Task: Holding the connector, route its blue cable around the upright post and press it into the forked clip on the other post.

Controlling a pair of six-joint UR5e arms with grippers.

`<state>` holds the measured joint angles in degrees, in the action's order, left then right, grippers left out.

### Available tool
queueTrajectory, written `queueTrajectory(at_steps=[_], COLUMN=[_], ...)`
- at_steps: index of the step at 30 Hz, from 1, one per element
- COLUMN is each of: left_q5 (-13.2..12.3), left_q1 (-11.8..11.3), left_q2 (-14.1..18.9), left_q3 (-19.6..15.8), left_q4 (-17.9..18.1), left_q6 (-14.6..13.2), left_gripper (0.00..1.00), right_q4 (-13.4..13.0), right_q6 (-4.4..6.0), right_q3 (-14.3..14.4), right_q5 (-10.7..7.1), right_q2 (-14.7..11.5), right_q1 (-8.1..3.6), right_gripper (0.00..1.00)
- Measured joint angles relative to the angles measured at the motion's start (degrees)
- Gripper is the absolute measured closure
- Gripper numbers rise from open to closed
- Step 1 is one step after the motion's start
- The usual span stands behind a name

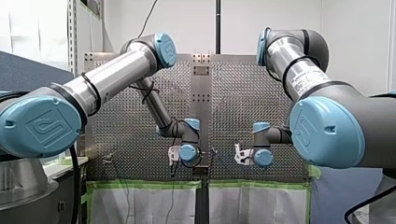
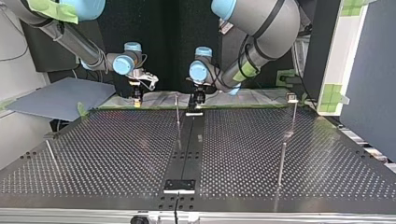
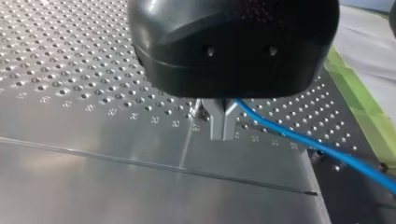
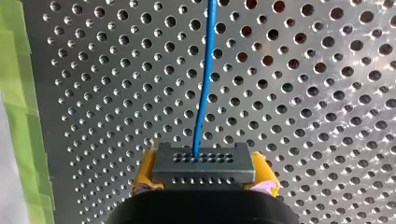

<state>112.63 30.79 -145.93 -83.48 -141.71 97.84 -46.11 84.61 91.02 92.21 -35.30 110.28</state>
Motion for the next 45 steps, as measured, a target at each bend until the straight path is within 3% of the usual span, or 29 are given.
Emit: queueTrajectory(at_steps=[7, 9, 10, 11, 18, 26, 38, 45], left_q5=[1.3, 1.8, 2.0, 2.3, 3.7, 3.3, 4.2, 6.2], left_q1=[-0.1, -0.2, -0.2, -0.3, -2.3, -4.3, -2.9, -2.4], left_q2=[0.0, 0.0, 0.0, 0.0, 0.1, 0.6, 5.6, 9.1], left_q3=[0.0, -0.1, -0.1, -0.1, -0.3, -0.3, -2.2, -5.4], left_q4=[-0.7, -0.9, -0.9, -1.1, -1.5, -1.2, -1.8, 0.5], left_q6=[1.0, 1.2, 1.4, 1.6, 4.5, 7.3, 7.1, 6.2], left_gripper=[0.97, 0.95, 0.86, 0.86, 0.86, 0.84, 0.84, 0.84], right_q4=[0.0, 0.1, 0.1, 0.1, 0.1, 0.1, 0.0, -0.1], right_q6=[-0.1, -0.07, -0.04, -0.01, 0.04, 0.09, 0.27, 0.6], right_q3=[-0.1, 0.0, 0.0, 0.0, 0.0, 0.0, 0.0, 0.0], right_q5=[-0.07, -0.08, -0.08, -0.09, -0.1, -0.33, -0.39, -0.71], right_q2=[0.0, 0.0, 0.0, 0.0, 0.0, 0.0, 0.0, 0.0], right_q1=[-0.02, -0.02, -0.02, -0.02, -0.09, -0.18, -0.26, -0.36], right_gripper=[1.0, 1.0, 1.0, 1.0, 1.0, 1.0, 1.0, 1.0])
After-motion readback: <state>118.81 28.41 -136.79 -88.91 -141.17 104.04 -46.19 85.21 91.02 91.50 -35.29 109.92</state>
